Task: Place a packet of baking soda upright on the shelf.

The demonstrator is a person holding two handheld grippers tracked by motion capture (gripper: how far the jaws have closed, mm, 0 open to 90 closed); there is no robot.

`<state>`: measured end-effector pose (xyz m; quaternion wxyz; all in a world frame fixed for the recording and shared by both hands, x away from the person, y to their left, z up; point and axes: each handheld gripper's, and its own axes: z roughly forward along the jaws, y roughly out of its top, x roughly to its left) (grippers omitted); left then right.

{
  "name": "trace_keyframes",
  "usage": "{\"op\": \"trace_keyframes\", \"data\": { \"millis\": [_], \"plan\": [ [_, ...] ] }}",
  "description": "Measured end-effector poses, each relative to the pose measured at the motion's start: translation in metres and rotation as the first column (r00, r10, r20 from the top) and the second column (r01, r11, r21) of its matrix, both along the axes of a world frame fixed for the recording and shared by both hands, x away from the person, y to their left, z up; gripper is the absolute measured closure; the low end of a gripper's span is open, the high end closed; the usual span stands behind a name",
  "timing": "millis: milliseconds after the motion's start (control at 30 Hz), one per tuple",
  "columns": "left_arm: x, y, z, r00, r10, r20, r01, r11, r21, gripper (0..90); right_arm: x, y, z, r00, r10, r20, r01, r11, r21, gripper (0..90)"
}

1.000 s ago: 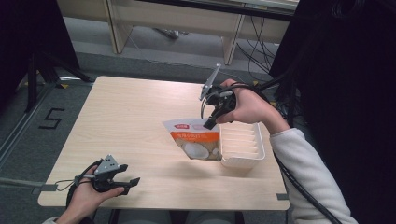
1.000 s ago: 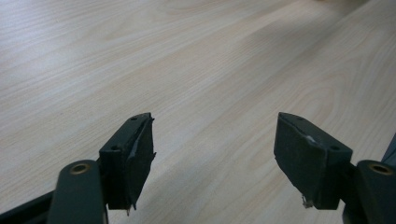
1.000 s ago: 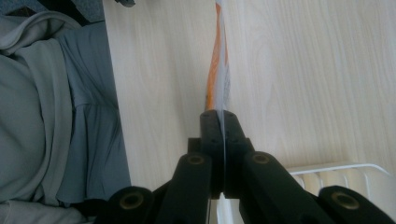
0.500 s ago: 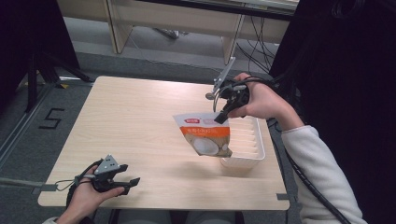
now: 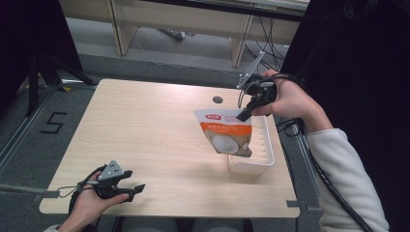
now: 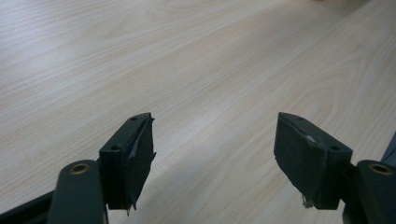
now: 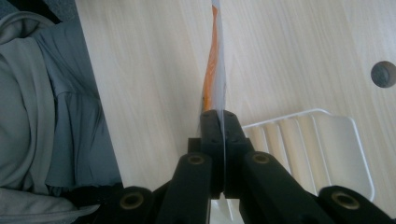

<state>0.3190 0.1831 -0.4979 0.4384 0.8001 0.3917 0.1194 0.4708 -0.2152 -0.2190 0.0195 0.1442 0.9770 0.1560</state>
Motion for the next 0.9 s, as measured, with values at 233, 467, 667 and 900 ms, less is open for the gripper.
{"op": "trace_keyframes", "data": {
  "millis": [233, 467, 667, 900],
  "plan": [
    [0.0, 0.0, 0.0, 1.0, 0.003, -0.002, -0.003, 1.0, -0.003, 27.9, 0.0, -0.013, 0.002, 0.9996, -0.027, -0.003, 0.027, 1.0, -0.015, 90.0],
    [0.0, 0.0, -0.001, 1.0, 0.004, 0.002, -0.004, 1.0, -0.006, 27.9, 0.002, -0.025, 0.0, 0.9998, -0.019, -0.005, 0.019, 0.999, -0.027, 90.0],
    [0.0, 0.0, -0.001, 1.0, 0.004, 0.001, -0.004, 1.0, -0.007, 27.9, 0.004, -0.031, -0.001, 0.9997, -0.024, 0.001, 0.024, 0.999, -0.032, 90.0],
    [0.0, 0.0, -0.001, 1.0, 0.004, 0.001, -0.004, 1.0, -0.008, 27.9, 0.007, -0.036, -0.005, 0.9997, -0.025, -0.002, 0.025, 0.999, -0.042, 90.0]
  ]
}}
